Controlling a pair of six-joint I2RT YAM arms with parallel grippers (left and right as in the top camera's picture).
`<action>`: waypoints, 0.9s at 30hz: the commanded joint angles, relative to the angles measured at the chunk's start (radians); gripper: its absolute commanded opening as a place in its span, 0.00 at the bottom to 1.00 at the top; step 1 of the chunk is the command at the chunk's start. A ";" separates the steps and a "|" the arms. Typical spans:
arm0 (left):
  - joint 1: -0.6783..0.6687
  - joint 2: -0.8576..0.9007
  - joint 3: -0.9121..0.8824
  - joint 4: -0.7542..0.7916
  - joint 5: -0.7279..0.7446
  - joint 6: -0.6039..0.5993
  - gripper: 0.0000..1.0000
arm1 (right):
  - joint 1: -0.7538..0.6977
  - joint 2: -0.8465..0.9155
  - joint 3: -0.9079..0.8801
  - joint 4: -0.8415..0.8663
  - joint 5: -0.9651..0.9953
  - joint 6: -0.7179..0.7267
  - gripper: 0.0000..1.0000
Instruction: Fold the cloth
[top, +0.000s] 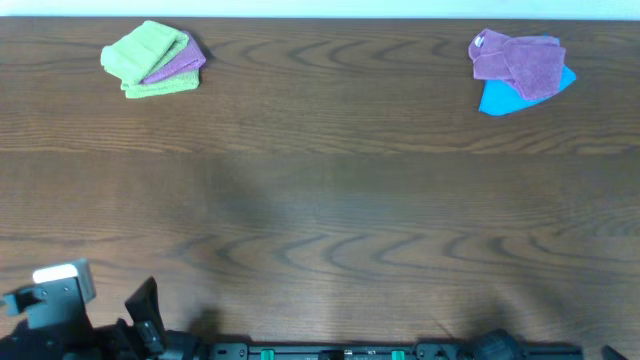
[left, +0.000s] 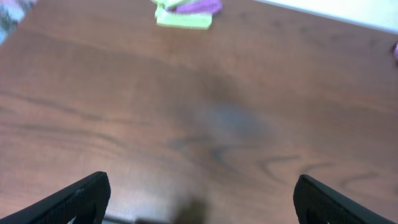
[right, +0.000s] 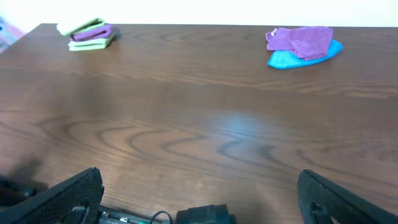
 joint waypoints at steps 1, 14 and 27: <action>-0.004 -0.020 -0.072 -0.003 -0.014 -0.010 0.95 | -0.005 -0.002 -0.003 0.000 -0.024 0.022 0.99; -0.004 -0.021 -0.113 0.000 -0.014 -0.011 0.96 | -0.005 -0.002 -0.003 -0.024 -0.024 0.042 0.99; -0.004 -0.021 -0.112 -0.011 -0.015 -0.011 0.96 | -0.005 -0.002 -0.003 -0.024 -0.024 0.042 0.99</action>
